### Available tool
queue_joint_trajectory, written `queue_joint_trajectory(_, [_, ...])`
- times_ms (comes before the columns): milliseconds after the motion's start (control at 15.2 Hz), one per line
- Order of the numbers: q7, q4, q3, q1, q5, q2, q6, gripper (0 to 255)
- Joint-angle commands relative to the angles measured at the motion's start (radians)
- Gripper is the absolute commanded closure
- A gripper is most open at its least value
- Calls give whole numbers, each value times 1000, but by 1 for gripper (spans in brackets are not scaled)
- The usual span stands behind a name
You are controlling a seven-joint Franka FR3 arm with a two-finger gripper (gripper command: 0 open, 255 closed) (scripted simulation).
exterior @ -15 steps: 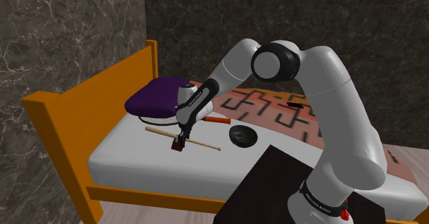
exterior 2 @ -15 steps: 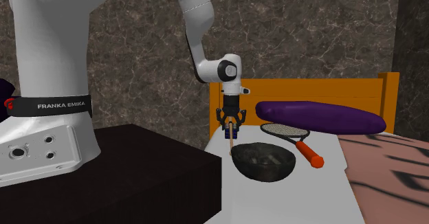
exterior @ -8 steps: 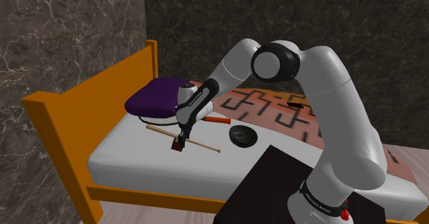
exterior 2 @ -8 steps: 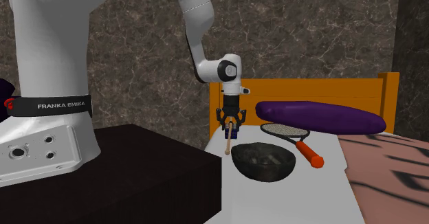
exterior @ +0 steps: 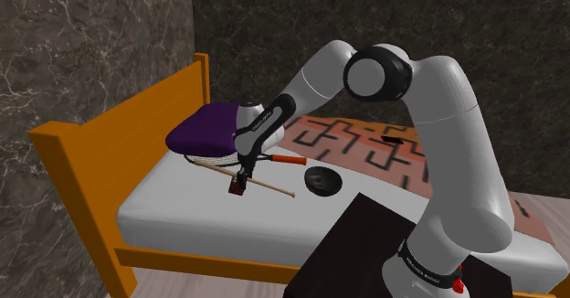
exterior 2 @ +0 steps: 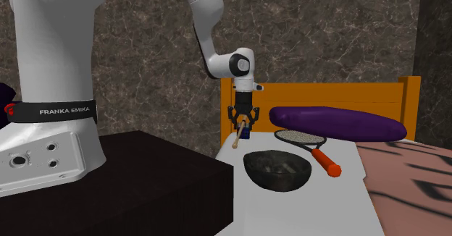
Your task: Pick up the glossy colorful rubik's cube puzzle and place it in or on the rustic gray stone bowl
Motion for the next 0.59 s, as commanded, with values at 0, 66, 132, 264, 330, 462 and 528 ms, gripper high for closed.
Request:
queue_joint_trajectory(0, [0, -5, 0, 0, 0, -22, -16, 255])
queue_joint_trajectory(66, [0, -8, 0, 0, 0, -33, -25, 255])
queue_joint_trajectory(132, [0, -10, 0, 0, 0, -44, -34, 255])
queue_joint_trajectory(264, [0, -15, -1, 0, 0, -66, -51, 255])
queue_joint_trajectory(330, [1, -17, -1, 0, -1, -77, -60, 255])
queue_joint_trajectory(462, [1, -20, -1, 0, -1, -98, -78, 255])
queue_joint_trajectory(528, [1, -21, -1, 0, -1, -108, -87, 255])
